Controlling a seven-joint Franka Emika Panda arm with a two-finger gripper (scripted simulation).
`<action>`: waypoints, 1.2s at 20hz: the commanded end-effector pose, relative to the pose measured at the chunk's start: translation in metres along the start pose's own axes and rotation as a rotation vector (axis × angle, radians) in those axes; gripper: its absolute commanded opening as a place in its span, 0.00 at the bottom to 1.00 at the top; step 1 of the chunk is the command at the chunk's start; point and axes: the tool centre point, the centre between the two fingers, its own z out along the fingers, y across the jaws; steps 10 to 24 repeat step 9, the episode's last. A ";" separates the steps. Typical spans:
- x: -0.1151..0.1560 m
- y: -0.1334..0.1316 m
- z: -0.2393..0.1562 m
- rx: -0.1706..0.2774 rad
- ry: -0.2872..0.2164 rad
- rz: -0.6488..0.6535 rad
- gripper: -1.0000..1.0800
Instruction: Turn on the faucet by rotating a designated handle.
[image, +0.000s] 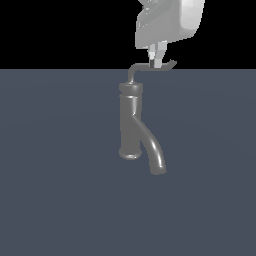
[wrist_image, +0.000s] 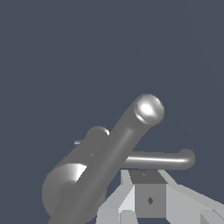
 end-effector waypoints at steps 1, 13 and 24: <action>0.024 -0.003 0.000 0.007 0.003 0.030 0.00; 0.049 -0.015 0.000 0.008 0.003 0.041 0.00; 0.049 -0.015 0.000 0.008 0.003 0.041 0.00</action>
